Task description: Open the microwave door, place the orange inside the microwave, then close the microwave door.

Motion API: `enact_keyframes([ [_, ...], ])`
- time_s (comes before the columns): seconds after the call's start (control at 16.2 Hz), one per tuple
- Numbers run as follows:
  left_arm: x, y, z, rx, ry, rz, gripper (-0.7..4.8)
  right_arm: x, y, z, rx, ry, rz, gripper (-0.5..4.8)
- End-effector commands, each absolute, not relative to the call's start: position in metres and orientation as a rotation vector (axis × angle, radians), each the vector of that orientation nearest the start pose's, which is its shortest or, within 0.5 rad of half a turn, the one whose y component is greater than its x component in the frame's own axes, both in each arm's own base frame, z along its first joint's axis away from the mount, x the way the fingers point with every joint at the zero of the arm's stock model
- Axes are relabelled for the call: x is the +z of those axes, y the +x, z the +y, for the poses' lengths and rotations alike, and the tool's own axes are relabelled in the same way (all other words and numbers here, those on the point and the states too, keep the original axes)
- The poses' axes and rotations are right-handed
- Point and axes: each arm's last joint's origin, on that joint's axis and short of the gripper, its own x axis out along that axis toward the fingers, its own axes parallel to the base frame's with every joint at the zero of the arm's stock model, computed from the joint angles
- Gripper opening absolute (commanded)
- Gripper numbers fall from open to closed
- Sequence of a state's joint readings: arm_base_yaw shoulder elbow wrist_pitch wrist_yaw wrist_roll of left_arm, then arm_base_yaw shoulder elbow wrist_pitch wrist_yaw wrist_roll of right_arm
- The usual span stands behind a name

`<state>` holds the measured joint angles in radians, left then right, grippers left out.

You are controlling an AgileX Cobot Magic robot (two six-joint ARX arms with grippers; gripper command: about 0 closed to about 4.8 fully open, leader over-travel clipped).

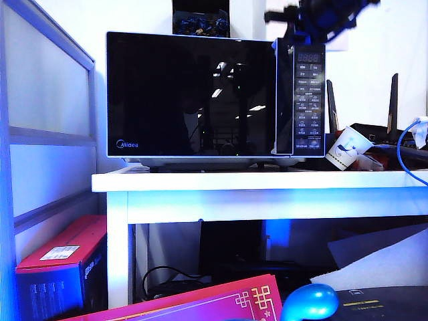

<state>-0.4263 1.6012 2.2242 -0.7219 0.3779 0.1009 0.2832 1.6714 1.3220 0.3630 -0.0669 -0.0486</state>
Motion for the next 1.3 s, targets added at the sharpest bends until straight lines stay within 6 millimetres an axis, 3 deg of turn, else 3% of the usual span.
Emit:
enact_keyframes([
  [0.06,0.553,0.254,-0.128,-0.809,0.101,0.039,2.80,0.332,0.381,0.112,0.327,-0.032,-0.106,-0.05],
  [0.37,0.553,0.254,-0.128,-0.809,0.101,0.039,2.80,0.306,0.397,0.115,0.264,-0.002,-0.062,0.02],
  [0.43,0.553,0.254,-0.128,-0.809,0.101,0.039,2.80,0.306,0.397,0.115,0.244,0.000,-0.060,1.38],
  [0.49,0.553,0.254,-0.128,-0.809,0.101,0.039,2.80,0.306,0.398,0.114,0.221,0.008,-0.060,4.63],
  [1.3,0.552,0.254,-0.128,-0.810,0.101,0.050,2.80,0.285,0.421,0.119,0.176,0.037,-0.188,4.77],
])
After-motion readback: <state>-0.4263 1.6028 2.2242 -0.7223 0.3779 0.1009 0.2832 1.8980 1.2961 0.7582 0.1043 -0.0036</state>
